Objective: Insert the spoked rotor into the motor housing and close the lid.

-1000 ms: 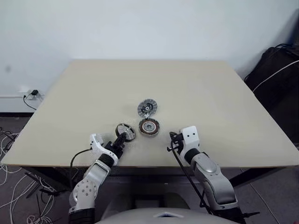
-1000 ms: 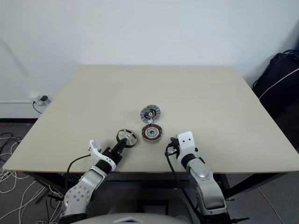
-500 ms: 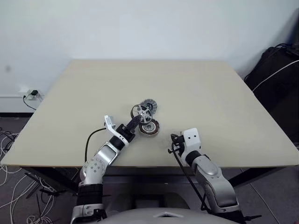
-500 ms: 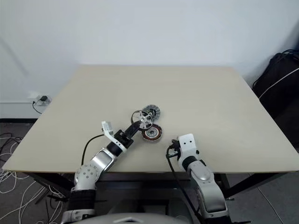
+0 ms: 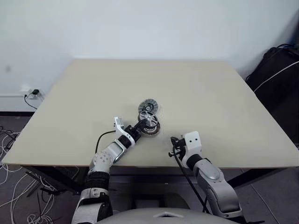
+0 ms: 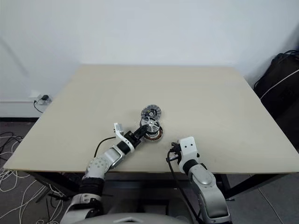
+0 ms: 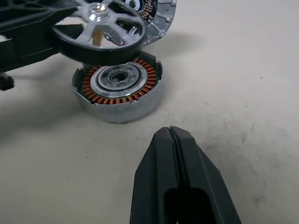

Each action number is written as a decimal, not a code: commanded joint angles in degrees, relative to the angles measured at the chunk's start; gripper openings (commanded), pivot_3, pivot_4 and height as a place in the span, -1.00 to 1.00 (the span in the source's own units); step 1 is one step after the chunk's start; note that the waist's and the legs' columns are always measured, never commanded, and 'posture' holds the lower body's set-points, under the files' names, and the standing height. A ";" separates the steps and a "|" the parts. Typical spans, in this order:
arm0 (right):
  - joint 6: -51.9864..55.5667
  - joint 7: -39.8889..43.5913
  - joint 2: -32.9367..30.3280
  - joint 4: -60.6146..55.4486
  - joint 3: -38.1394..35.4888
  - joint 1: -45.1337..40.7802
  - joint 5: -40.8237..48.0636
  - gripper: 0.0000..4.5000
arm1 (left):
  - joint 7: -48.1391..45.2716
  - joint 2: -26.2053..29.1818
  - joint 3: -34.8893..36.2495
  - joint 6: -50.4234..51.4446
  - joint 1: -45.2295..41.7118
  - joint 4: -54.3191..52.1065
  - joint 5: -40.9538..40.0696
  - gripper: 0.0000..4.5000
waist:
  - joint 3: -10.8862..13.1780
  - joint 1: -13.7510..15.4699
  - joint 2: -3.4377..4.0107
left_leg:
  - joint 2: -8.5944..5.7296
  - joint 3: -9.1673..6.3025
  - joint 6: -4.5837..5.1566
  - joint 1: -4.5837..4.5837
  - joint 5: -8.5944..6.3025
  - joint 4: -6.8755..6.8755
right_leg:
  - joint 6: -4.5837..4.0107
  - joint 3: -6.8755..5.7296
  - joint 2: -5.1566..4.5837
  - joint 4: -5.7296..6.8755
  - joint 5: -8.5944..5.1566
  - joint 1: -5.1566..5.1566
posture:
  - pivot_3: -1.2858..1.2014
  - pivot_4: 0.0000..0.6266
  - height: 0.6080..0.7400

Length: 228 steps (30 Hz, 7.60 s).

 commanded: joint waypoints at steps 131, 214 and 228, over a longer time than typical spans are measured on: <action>-2.31 42.76 -16.76 29.72 25.10 -45.32 -14.00 -0.04 | 4.69 9.57 -21.71 -60.78 23.28 -6.93 56.35 -1.00 | -0.54 0.96 0.65 | -0.04 0.00 0.29 -0.07 0.01 0.20 | -0.25 -0.17 -0.11 0.02 0.28 0.01 | 0.03 -1.00 1.00; 51.58 19.19 -12.73 -4.27 5.39 -30.39 0.90 -0.96 | 2.42 7.03 -23.33 -60.43 22.74 -3.31 55.97 -1.00 | -0.59 1.83 0.61 | -0.06 0.01 0.20 -1.01 -0.07 0.64 | -0.04 -0.18 -0.14 0.06 0.52 -0.76 | 0.03 -1.00 1.00; 44.28 8.03 1.98 16.88 2.88 -35.90 1.99 -0.96 | 2.64 7.44 -22.70 -60.52 23.03 -3.69 55.77 -1.00 | -0.88 0.38 0.62 | -0.06 0.02 0.16 -0.56 0.00 0.61 | -0.13 -0.16 -0.10 0.08 0.57 -0.33 | 0.03 -1.00 1.00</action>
